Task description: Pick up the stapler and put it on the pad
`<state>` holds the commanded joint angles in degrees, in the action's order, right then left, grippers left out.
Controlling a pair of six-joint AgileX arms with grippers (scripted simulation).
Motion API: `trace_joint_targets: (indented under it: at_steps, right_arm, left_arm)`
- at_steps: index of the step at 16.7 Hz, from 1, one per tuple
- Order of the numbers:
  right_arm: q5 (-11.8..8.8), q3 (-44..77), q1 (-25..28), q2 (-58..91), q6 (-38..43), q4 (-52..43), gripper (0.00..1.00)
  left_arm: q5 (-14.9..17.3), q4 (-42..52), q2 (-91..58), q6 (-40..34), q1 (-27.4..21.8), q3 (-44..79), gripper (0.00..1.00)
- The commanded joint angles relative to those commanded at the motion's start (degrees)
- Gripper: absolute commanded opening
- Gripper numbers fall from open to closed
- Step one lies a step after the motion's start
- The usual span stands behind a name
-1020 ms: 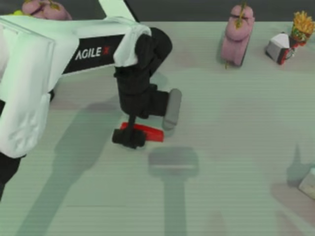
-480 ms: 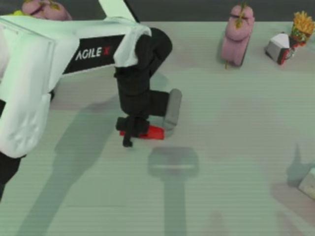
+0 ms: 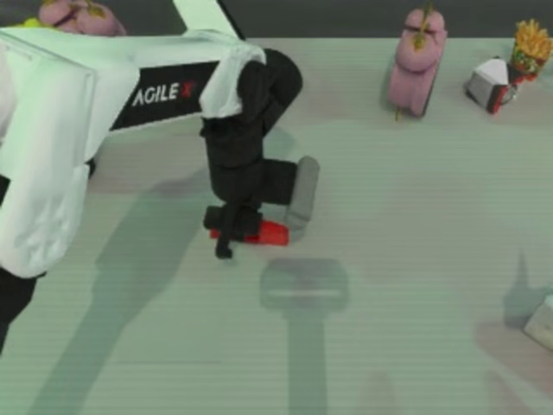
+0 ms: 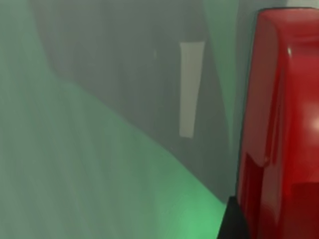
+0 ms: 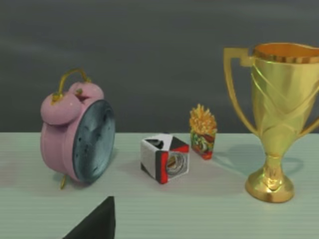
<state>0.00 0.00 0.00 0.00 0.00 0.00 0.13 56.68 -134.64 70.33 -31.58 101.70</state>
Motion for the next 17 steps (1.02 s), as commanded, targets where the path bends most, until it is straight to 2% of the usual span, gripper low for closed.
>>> trace_joint_targets:
  at_steps: [4, 11, 17]
  right_arm:
    - [0.0, 0.0, 0.0, 0.0, 0.0, 0.0, 1.00]
    - [0.0, 0.0, 0.0, 0.0, 0.0, 0.0, 1.00]
    - [0.0, 0.0, 0.0, 0.0, 0.0, 0.0, 1.00]
  left_arm:
    - [-0.1, 2.3, 0.5, 0.1, 0.2, 2.3, 0.00]
    - [-0.1, 18.8, 3.9, 0.0, 0.9, 14.6, 0.00]
    - [-0.1, 19.8, 4.2, -0.1, 0.7, 15.5, 0.00]
